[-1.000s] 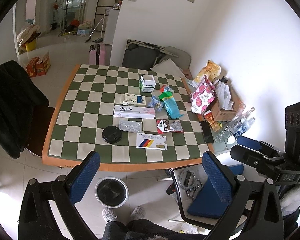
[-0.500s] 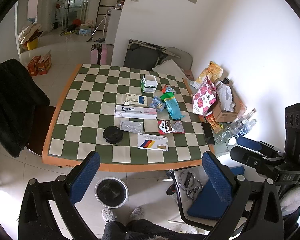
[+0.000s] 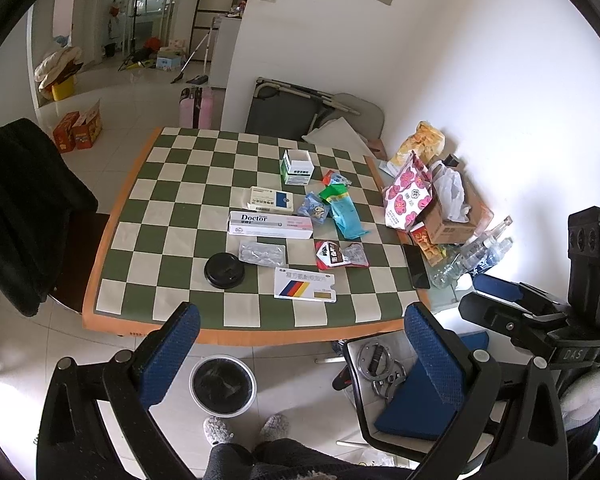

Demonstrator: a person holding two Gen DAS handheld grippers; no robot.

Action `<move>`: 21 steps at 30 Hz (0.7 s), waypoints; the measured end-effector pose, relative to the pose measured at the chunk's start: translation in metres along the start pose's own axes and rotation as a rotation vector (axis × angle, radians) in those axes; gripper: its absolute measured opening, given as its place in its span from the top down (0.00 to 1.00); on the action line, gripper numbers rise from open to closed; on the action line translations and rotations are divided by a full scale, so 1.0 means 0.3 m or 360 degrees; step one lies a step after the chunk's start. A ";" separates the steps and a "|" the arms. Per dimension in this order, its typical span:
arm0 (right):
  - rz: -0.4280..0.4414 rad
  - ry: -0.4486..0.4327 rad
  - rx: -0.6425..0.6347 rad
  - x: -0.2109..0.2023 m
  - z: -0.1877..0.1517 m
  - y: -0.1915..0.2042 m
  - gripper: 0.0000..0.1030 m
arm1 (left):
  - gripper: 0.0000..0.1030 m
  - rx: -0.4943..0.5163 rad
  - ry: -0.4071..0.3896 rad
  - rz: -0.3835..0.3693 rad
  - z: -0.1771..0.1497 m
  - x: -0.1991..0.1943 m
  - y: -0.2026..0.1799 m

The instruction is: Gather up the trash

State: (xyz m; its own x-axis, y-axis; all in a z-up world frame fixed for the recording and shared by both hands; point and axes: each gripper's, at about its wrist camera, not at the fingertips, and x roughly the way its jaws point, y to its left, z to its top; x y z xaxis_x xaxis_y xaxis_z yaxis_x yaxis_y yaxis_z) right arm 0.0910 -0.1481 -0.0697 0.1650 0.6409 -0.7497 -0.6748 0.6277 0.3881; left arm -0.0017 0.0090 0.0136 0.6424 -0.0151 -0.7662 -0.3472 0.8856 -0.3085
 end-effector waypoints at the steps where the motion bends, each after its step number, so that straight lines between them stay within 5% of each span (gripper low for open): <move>1: -0.0002 0.0001 -0.0002 0.000 0.000 0.000 0.00 | 0.00 0.0000 0.0000 0.0000 0.001 -0.001 0.000; 21: -0.0009 0.0009 -0.0004 0.004 0.009 0.001 0.00 | 0.00 0.0003 0.0005 -0.0011 0.020 0.012 0.014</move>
State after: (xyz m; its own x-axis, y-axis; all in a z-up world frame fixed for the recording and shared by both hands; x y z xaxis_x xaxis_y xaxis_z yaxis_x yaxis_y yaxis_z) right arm 0.0930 -0.1459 -0.0690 0.1650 0.6347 -0.7549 -0.6757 0.6303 0.3822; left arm 0.0033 0.0155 0.0130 0.6426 -0.0225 -0.7658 -0.3414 0.8864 -0.3126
